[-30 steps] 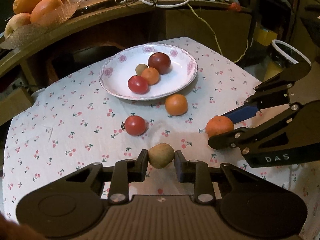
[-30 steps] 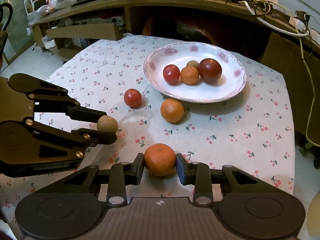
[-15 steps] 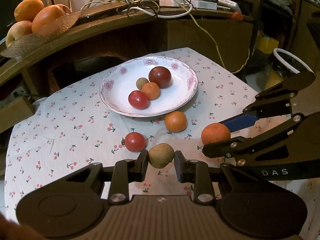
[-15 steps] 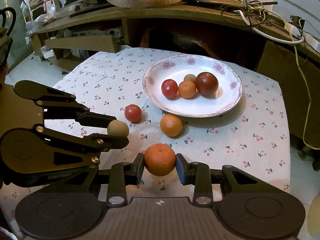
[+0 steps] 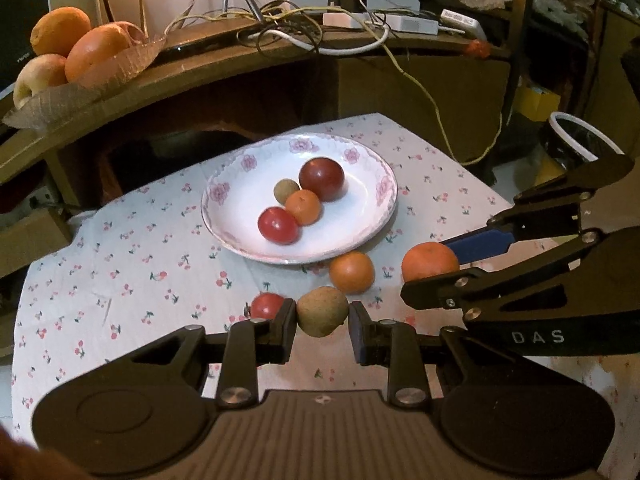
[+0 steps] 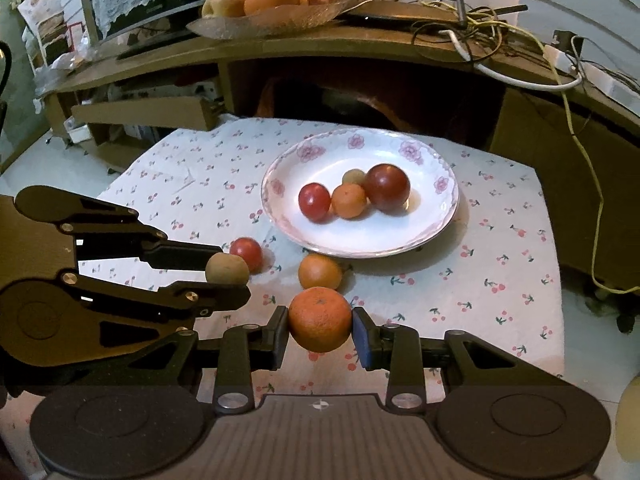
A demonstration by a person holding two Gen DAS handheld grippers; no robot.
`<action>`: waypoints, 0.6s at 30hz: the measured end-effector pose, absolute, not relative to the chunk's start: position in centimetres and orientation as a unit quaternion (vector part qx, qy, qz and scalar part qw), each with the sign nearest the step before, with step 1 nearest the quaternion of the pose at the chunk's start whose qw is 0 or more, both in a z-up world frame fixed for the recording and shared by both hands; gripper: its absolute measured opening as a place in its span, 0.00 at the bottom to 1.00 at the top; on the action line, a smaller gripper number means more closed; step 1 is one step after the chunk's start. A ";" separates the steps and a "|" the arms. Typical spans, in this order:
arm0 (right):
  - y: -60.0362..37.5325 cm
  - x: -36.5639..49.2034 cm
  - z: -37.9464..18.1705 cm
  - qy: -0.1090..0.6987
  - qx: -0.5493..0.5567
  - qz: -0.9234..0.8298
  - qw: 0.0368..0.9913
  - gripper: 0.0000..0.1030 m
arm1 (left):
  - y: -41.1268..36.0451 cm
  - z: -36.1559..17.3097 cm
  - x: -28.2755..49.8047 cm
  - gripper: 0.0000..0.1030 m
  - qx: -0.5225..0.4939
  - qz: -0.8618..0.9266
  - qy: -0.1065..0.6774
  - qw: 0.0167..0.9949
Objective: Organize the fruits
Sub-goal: 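Lower the beige fruit and tangerine into the white plate and open both tools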
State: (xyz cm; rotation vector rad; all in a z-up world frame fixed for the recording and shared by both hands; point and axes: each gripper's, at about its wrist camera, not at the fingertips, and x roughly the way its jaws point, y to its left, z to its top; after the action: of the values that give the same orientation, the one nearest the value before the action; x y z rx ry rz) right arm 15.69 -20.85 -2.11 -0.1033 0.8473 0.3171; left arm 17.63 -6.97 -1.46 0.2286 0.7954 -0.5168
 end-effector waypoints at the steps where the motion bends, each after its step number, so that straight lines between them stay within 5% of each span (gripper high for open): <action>1: -20.9 15.7 -2.0 0.407 -0.049 0.151 0.899 0.34 | -7.1 -1.3 17.8 0.32 0.110 -0.247 0.380 0.884; 18: -21.4 20.2 -1.3 0.390 -0.018 0.111 0.914 0.36 | -7.7 -0.7 22.9 0.32 0.104 -0.219 0.353 0.903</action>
State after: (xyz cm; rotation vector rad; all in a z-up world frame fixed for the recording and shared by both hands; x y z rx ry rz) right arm 20.18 -21.43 -1.31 -0.0373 0.8027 0.2277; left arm 22.93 -7.75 -0.70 0.2154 0.7304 -0.4535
